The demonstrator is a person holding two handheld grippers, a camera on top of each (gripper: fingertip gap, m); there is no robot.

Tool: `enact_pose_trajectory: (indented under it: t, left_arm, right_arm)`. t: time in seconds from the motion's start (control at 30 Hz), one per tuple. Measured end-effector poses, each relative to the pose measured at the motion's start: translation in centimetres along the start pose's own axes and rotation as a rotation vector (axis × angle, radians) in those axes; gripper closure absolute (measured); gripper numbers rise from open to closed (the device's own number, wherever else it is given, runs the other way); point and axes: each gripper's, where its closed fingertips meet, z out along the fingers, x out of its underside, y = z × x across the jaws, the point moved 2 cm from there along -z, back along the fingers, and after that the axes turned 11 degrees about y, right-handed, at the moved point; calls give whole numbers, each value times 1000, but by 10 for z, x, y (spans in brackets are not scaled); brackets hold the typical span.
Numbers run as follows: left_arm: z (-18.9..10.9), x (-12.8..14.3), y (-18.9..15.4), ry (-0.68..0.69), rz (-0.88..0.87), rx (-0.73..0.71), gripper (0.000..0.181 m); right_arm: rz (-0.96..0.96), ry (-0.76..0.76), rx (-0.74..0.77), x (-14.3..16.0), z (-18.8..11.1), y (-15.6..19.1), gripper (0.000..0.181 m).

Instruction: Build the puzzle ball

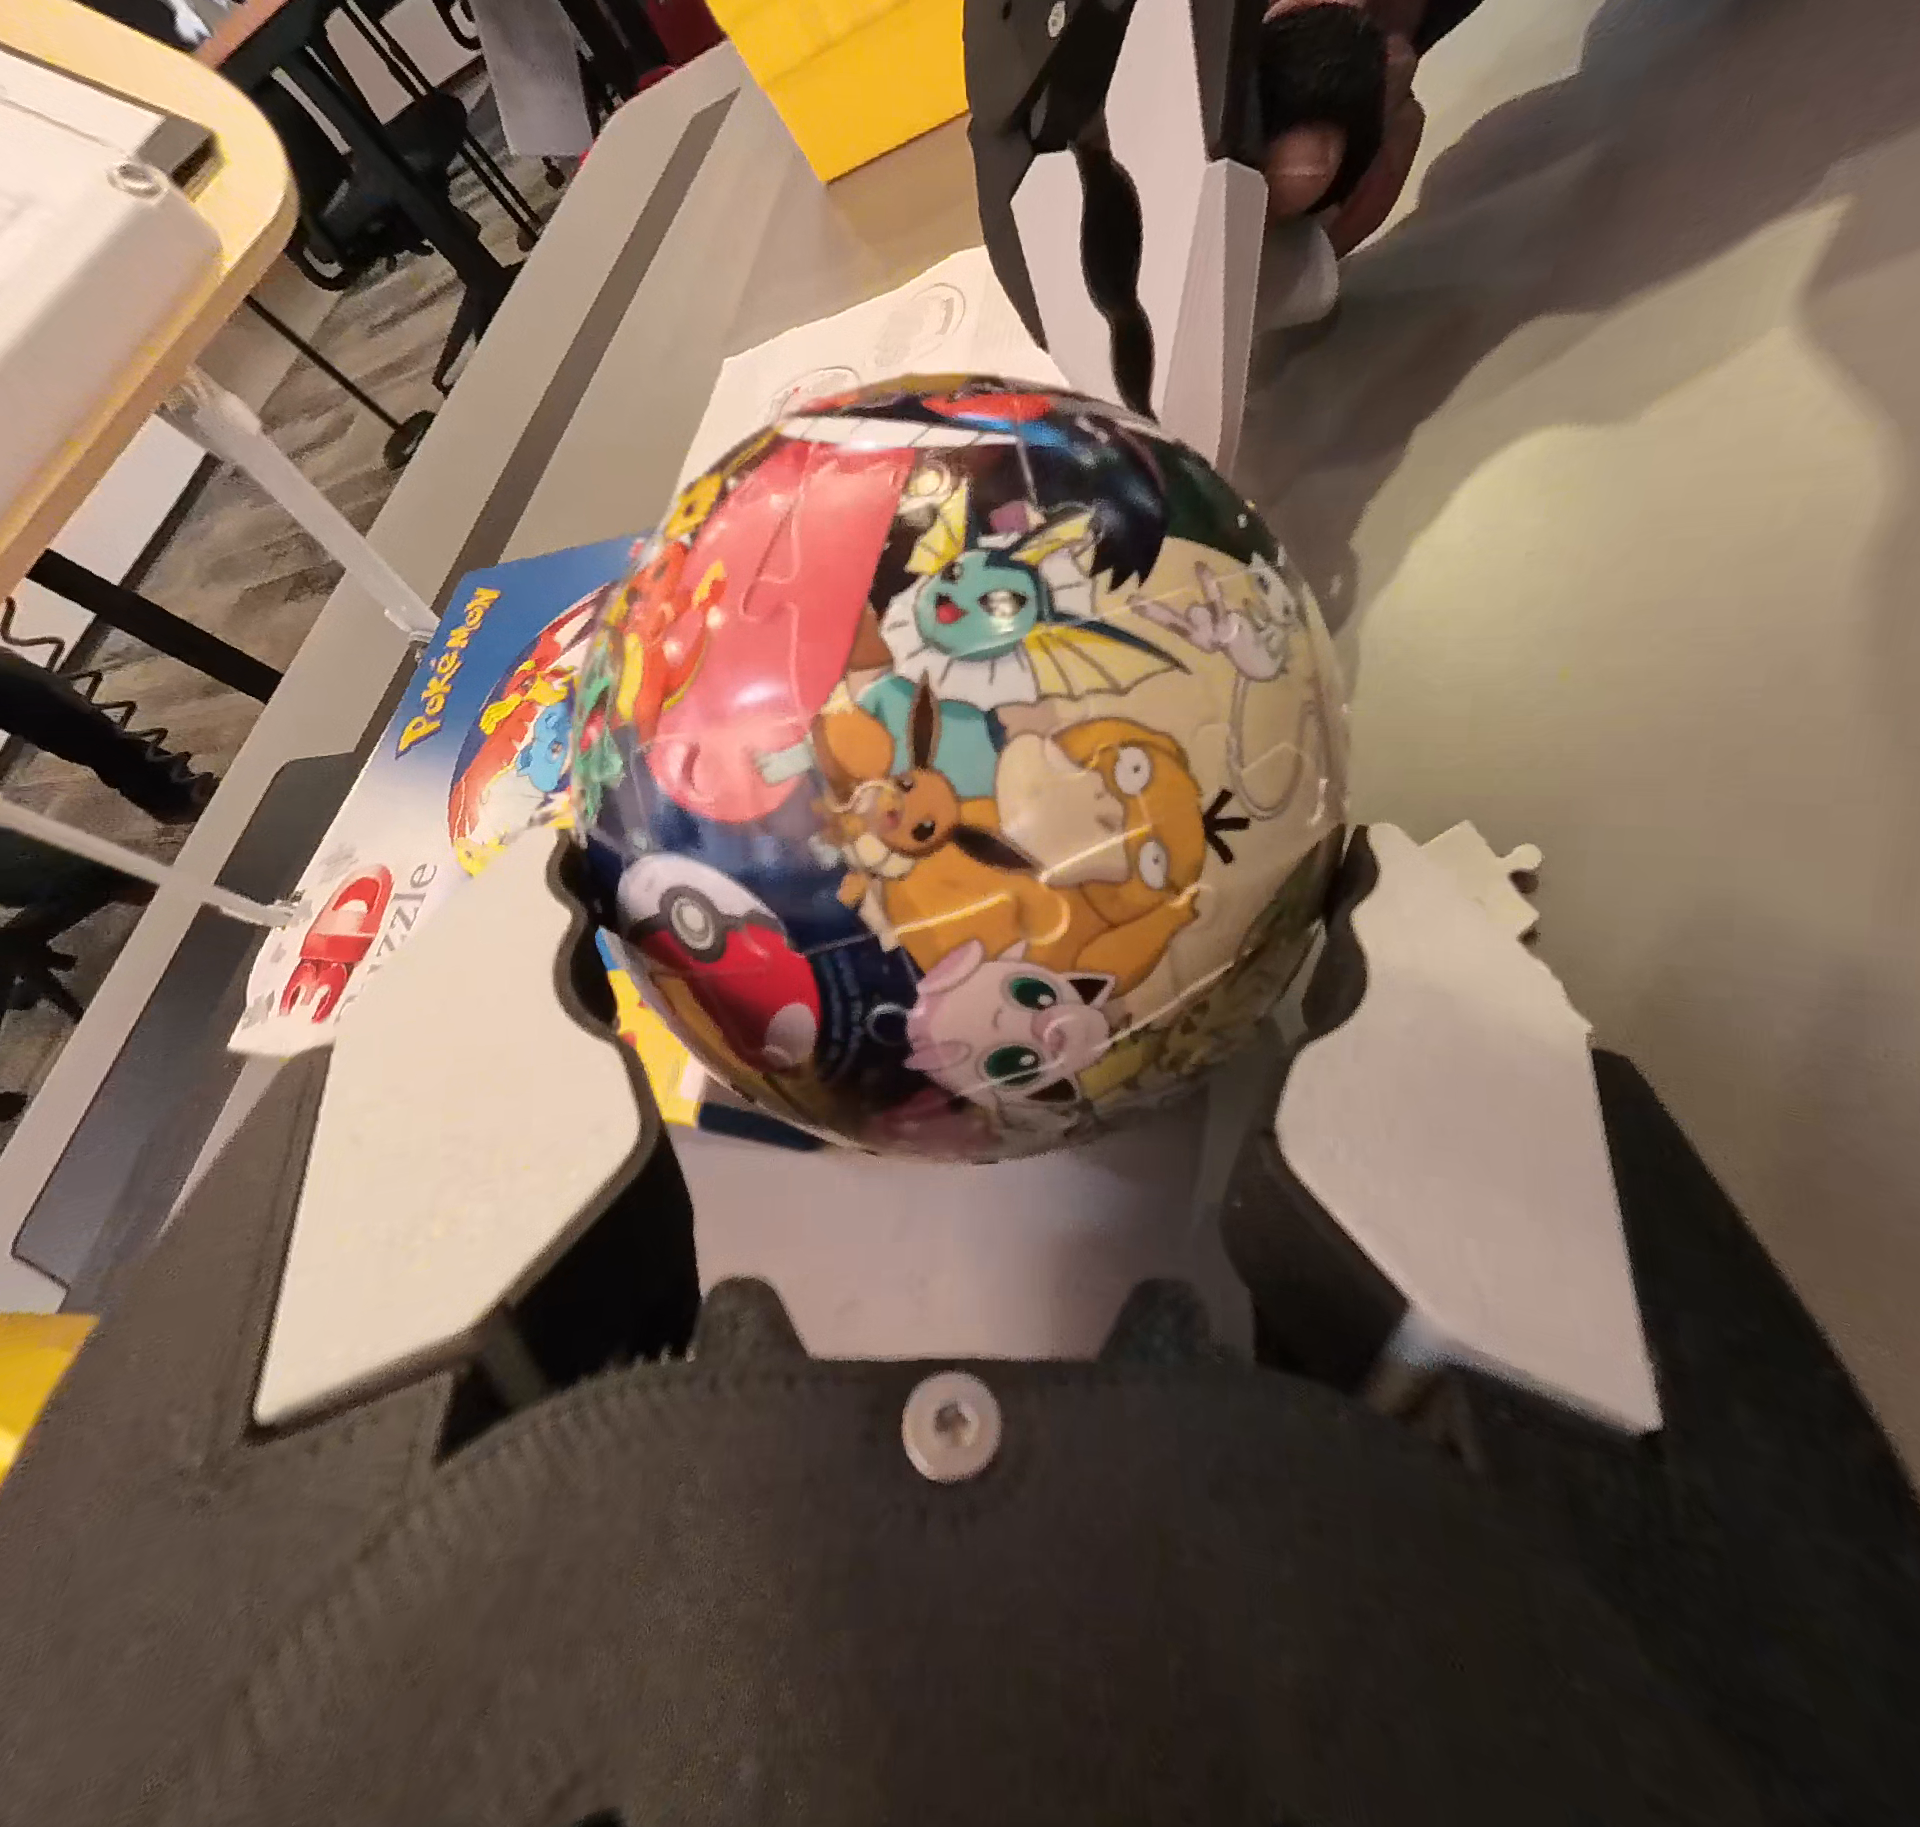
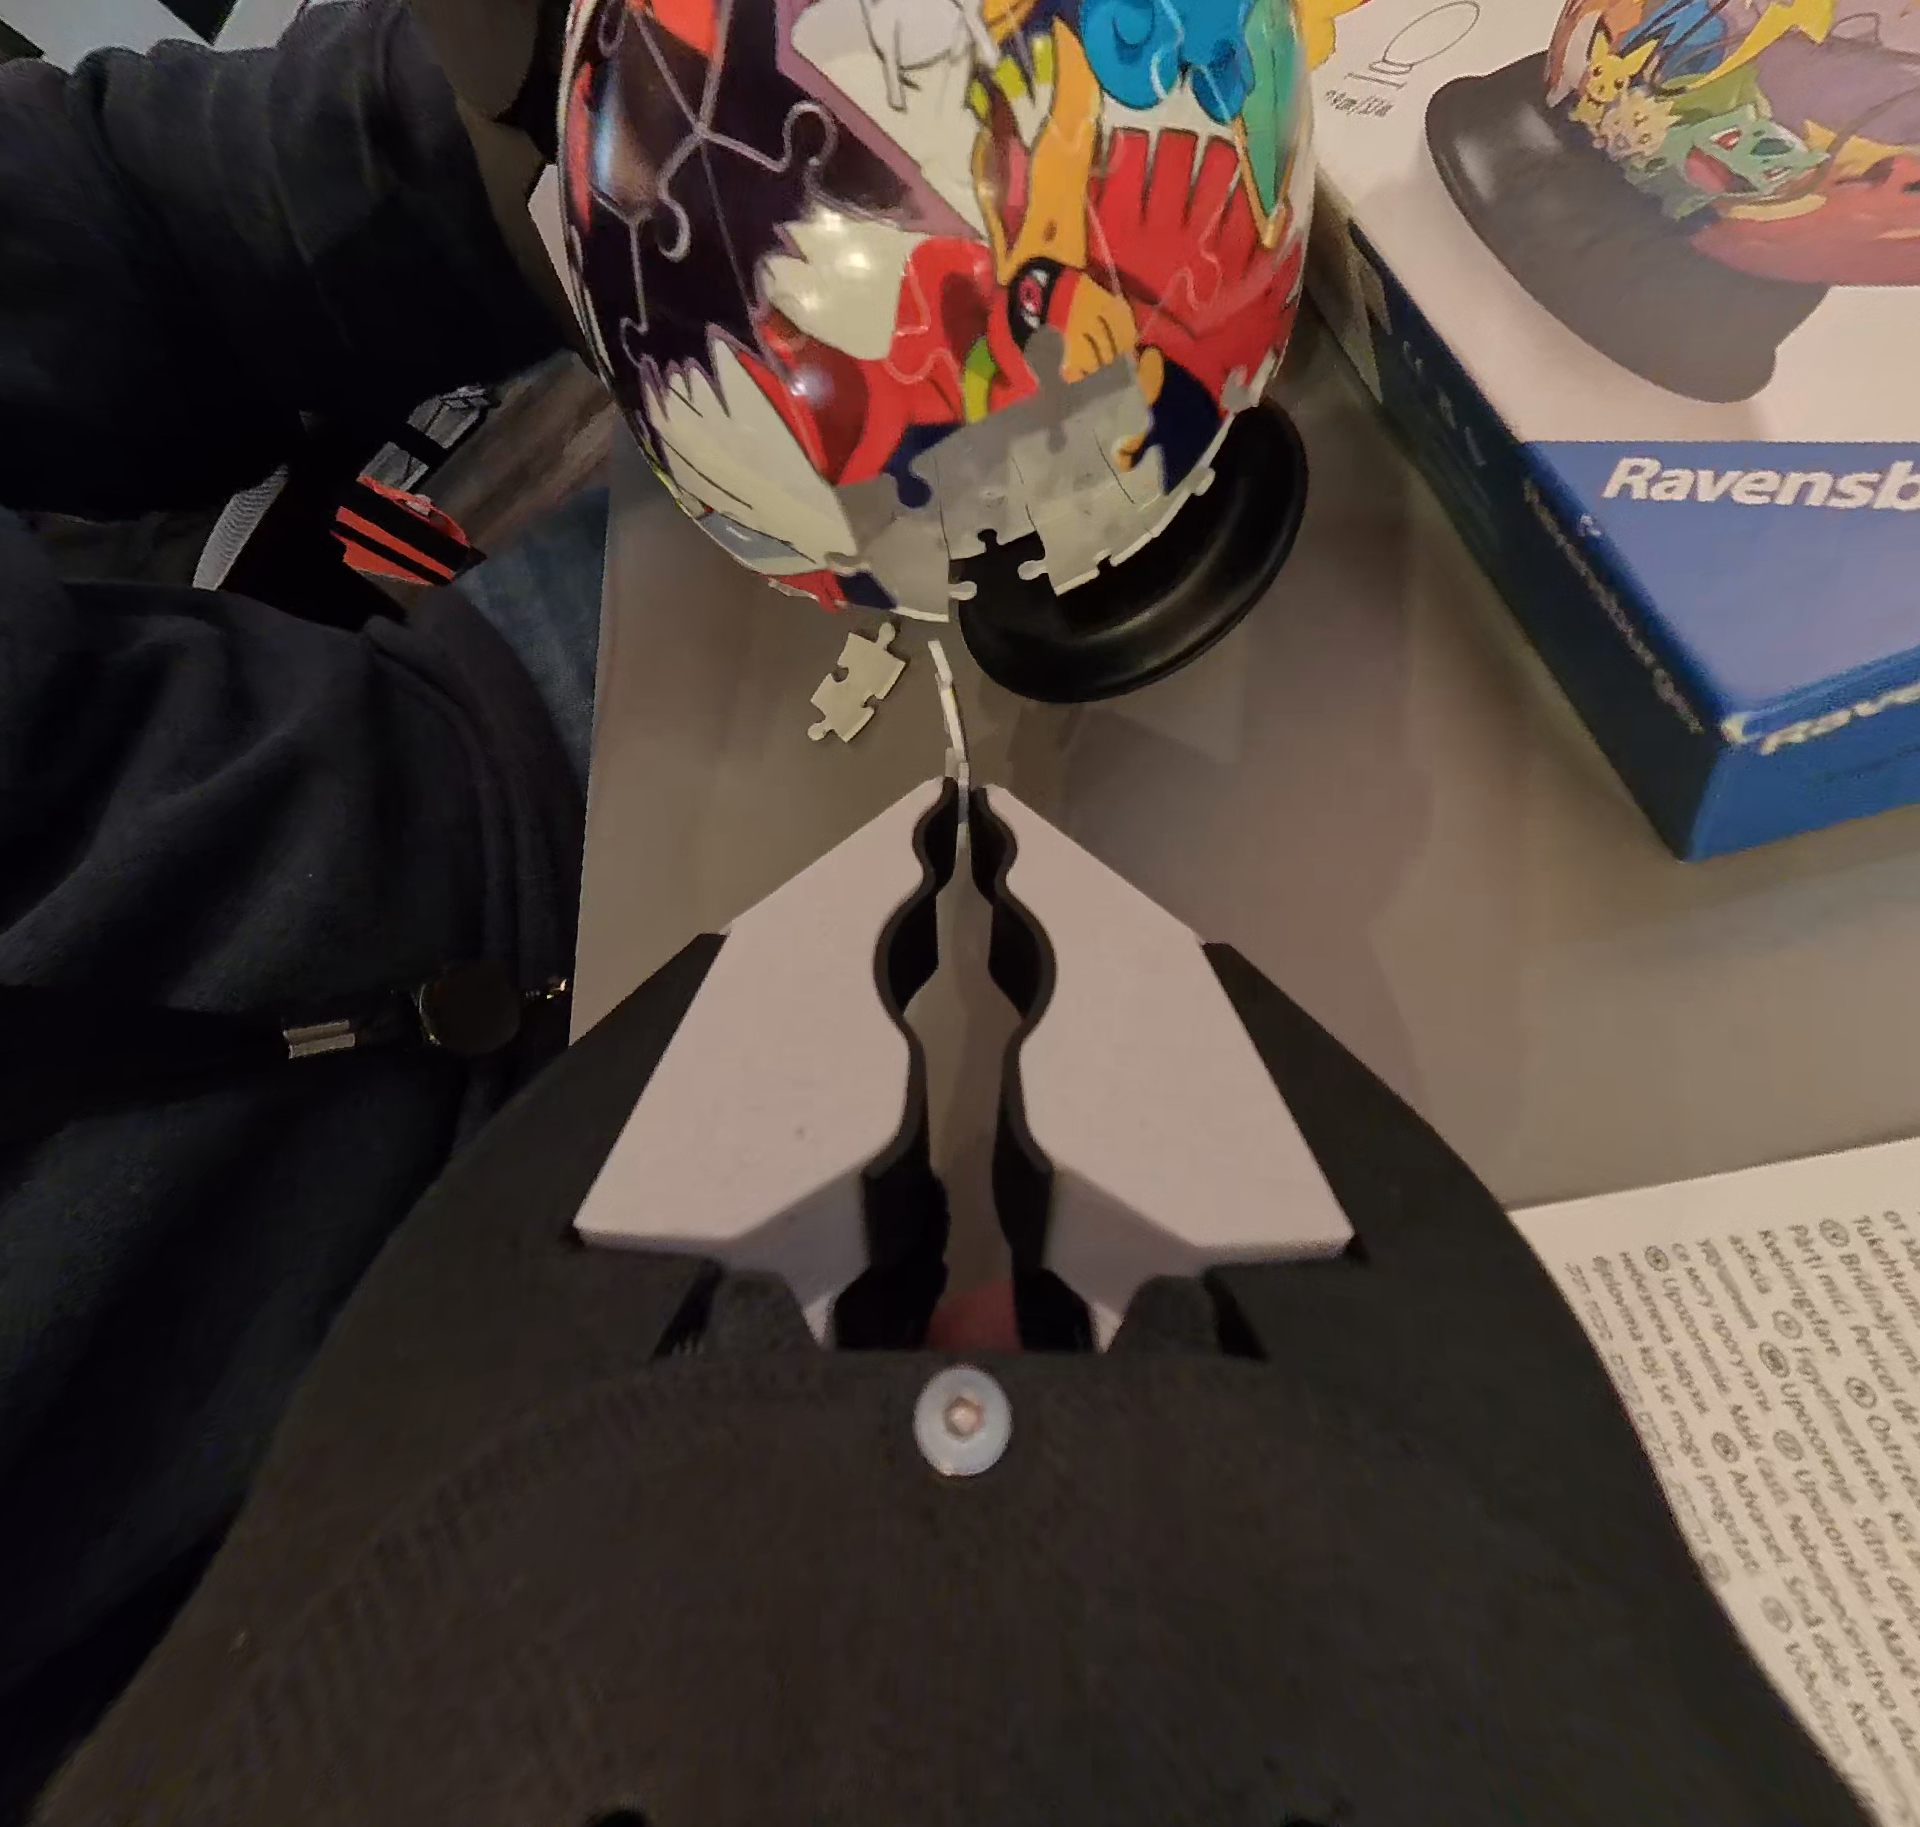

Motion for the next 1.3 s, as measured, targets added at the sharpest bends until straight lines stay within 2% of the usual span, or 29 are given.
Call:
enact_pose_trajectory:
  t: [0.47, 0.87, 1.3]
  left_arm:
    - [-10, 8, -2, 19, 65, -33, 52]
    - [-2, -9, 1, 6, 170, -32, 54]
    - [8, -30, 3, -81, 190, -29, 55]
  right_arm:
    - [-11, 42, -13, -9, 17, -4, 181]
    - [10, 37, -16, -3, 17, -8, 181]
    - [24, 21, 7, 4, 3, -10, 181]
